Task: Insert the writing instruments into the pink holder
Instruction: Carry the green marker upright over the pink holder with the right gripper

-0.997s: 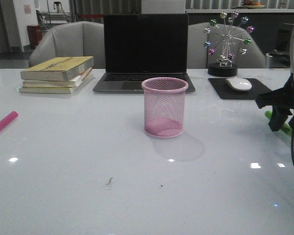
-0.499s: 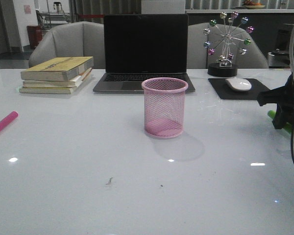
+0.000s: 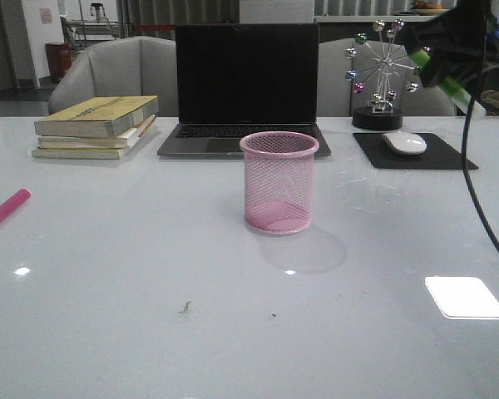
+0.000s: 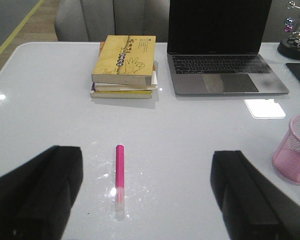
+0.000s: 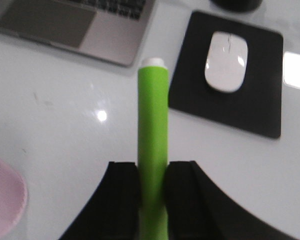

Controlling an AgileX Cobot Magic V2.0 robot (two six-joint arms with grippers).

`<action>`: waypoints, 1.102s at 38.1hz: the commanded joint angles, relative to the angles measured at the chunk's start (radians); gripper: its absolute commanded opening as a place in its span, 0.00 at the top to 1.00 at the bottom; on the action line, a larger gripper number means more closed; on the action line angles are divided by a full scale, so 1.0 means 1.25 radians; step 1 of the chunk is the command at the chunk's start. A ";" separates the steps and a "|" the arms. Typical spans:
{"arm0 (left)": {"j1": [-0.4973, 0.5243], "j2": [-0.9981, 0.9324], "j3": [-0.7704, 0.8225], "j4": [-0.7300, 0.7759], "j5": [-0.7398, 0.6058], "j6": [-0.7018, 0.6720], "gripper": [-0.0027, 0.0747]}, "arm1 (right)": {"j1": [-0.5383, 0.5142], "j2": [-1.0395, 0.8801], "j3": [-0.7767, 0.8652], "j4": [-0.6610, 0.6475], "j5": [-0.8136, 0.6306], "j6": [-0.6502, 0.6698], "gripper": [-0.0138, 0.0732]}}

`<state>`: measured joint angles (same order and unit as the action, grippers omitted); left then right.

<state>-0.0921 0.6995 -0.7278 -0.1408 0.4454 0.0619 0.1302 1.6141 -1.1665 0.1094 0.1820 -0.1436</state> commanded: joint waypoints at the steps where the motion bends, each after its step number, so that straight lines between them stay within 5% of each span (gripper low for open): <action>1: 0.002 -0.003 -0.026 -0.010 -0.063 -0.003 0.21 | 0.042 -0.057 -0.020 0.011 -0.165 -0.005 0.71; 13: 0.002 -0.003 -0.026 -0.010 -0.063 -0.003 0.21 | 0.253 0.038 -0.017 0.016 -0.483 -0.005 0.72; 19: 0.002 -0.003 -0.026 -0.010 -0.063 -0.003 0.21 | 0.287 0.097 0.071 0.076 -0.749 -0.005 0.73; 26: 0.002 -0.003 -0.026 -0.010 -0.063 -0.003 0.21 | 0.286 0.114 0.191 0.077 -0.823 -0.005 0.74; 42: 0.002 -0.003 -0.026 -0.010 -0.063 -0.003 0.21 | 0.286 0.239 0.194 -0.009 -1.013 0.044 0.74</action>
<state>-0.0921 0.6995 -0.7278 -0.1408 0.4454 0.0619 0.4879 1.9629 -0.9026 0.1244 -0.9746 -0.0895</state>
